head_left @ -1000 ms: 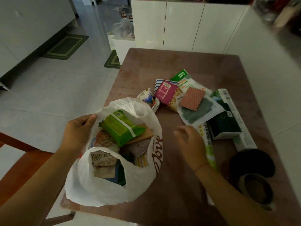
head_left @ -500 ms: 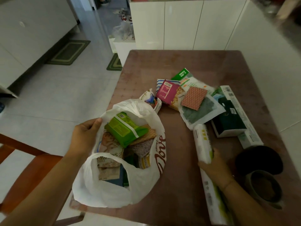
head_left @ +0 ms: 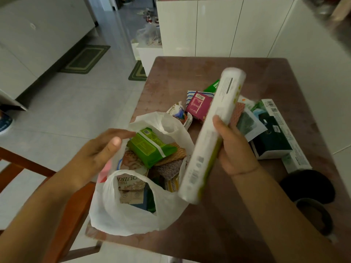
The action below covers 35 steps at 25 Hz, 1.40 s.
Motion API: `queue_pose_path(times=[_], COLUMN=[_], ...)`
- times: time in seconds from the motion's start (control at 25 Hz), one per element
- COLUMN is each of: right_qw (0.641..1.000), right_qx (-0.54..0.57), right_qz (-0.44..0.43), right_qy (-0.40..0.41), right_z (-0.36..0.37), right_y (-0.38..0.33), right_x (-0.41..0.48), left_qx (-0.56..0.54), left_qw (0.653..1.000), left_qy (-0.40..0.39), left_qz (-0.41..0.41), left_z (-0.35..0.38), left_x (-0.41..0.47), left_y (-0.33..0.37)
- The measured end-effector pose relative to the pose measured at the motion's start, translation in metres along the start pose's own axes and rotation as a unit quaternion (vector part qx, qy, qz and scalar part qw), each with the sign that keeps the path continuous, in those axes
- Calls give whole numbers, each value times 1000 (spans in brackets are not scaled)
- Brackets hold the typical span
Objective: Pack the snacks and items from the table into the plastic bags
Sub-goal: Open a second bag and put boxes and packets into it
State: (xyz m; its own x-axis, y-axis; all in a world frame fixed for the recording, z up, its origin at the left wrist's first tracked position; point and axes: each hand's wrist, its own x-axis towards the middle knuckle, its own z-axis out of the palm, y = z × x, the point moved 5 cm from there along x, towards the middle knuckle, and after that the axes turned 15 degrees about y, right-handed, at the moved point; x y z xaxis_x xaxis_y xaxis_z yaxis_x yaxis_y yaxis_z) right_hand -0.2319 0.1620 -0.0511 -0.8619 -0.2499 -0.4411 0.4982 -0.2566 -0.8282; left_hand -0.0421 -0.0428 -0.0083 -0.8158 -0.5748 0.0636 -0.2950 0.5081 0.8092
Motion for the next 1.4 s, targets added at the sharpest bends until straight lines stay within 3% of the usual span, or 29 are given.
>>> queue_pose_path(times=[0.12, 0.2, 0.32, 0.44, 0.52, 0.6, 0.76, 0.96, 1.04, 1.16, 1.2, 1.28, 1.4], right_qw=[993, 991, 999, 986, 983, 983, 973, 972, 972, 966, 961, 947, 919], right_qx=[106, 126, -11, -158, -169, -168, -214, -215, -214, -231, -245, -289, -373], right_qz=[-44, -54, -30, 29, 53, 46, 8, 40, 51, 60, 60, 43, 2], right_qy=[-16, -13, -28, -52, -54, -56, -80, -83, -86, -103, -113, -132, -125], right_z=[35, 45, 47, 30, 19, 13, 12, 13, 12, 10, 11, 18, 30], right_y=[-11, -8, 27, 72, 82, 77, 73, 87, 91, 97, 101, 112, 126], right_x=[4, 9, 4, -17, -25, -26, -25, -25, -24, -23, -24, -25, -16], left_qx=[-24, -35, -49, -62, 70, 245, 437, 458, 439, 259, 190, 101, 23], left_qw=[985, 981, 981, 984, 991, 951, 862, 837, 854, 958, 979, 990, 990], left_qy=[-170, -192, -189, -165, -53, 21, -40, -131, -138, -99, -78, -75, -106], left_qz=[23, 9, -9, -7, 102, 189, 255, 268, 242, 68, 7, -63, -90], left_z=[10, 18, 20, 18, 19, 31, 76, 115, 120, 110, 104, 97, 95], left_x=[-28, -37, -40, -31, -6, 29, 100, 147, 153, 162, 165, 168, 162], left_y=[27, 31, 35, 44, 44, 43, 33, 16, 10, 15, 19, 26, 41])
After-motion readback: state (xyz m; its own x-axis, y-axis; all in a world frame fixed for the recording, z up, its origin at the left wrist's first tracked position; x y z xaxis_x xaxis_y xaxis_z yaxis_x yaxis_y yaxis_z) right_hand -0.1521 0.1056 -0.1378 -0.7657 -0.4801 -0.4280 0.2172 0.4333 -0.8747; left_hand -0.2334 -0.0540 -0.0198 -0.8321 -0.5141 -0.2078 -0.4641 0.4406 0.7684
